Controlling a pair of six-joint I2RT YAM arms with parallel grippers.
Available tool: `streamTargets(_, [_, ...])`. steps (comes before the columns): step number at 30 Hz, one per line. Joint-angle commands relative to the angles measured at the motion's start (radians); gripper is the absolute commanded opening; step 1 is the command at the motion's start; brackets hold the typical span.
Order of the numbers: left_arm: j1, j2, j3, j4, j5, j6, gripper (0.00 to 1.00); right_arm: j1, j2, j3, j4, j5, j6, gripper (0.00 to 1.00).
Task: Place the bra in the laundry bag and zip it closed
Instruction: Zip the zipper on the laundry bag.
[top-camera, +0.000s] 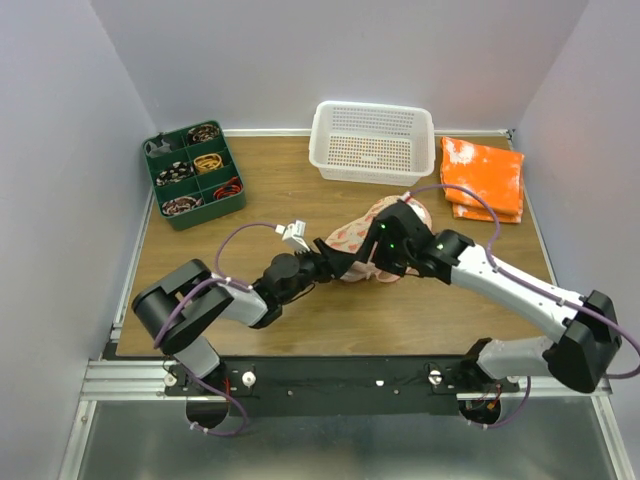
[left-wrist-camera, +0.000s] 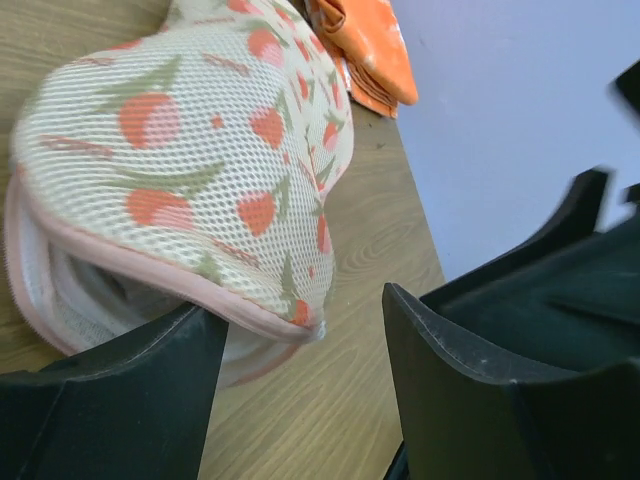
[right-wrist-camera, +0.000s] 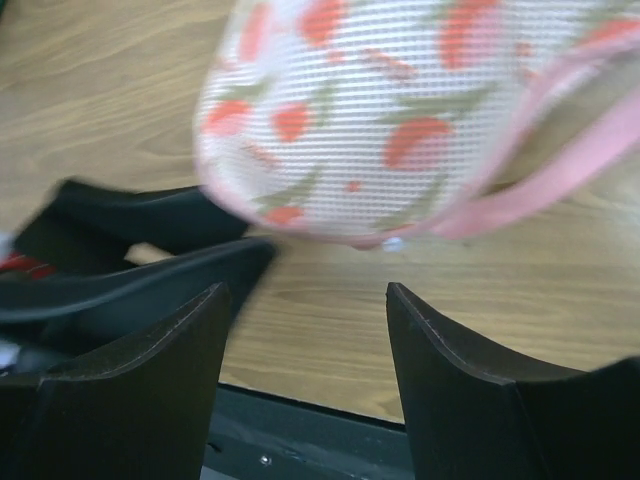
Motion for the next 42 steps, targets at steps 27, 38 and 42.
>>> streamTargets(27, [-0.002, -0.565, -0.029, -0.648, -0.221, 0.212, 0.72, -0.221, -0.363, -0.657, 0.553, -0.040, 0.535, 0.69])
streamTargets(38, [-0.002, -0.554, -0.020, -0.670, -0.220, 0.221, 0.72, -0.250, -0.293, -0.830, 0.877, -0.060, 0.580, 0.67])
streamTargets(42, [-0.002, -0.540, -0.011, -0.657, -0.218, 0.222, 0.72, -0.250, -0.231, -0.882, 1.068, -0.054, 0.567, 0.67])
